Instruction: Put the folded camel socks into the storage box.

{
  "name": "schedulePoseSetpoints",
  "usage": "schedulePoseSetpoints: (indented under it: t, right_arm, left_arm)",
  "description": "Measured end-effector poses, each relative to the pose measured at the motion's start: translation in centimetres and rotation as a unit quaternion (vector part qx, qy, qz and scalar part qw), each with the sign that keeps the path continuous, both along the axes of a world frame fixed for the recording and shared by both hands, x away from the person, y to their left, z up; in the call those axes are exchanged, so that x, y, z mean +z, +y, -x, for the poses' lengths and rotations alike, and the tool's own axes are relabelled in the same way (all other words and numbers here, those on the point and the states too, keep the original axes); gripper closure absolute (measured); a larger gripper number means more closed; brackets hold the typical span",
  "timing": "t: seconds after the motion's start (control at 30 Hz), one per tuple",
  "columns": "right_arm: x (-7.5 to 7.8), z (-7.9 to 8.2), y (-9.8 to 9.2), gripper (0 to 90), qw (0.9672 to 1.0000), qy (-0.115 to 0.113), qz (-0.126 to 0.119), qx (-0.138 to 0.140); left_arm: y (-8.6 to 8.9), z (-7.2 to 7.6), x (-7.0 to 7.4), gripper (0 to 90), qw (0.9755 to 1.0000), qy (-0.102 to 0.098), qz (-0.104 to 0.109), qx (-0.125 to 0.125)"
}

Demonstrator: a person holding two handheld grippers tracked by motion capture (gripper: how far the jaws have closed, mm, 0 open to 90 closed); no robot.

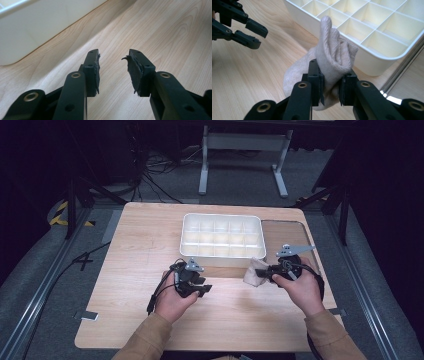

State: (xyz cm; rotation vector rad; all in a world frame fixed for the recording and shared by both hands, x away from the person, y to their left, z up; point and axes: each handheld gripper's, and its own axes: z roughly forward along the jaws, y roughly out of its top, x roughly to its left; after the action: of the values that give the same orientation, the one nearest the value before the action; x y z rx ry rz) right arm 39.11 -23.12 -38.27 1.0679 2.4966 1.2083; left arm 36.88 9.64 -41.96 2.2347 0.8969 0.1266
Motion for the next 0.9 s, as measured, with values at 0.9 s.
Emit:
schedulePoseSetpoints:
  t: [0.9]
  right_arm:
    - [3.6, -4.2, -2.3, 74.4, 0.9979, -0.027, 0.05, 0.031]
  left_arm:
    - [1.7, 0.3, 0.4, 60.2, 0.9999, -0.002, 0.005, 0.016]
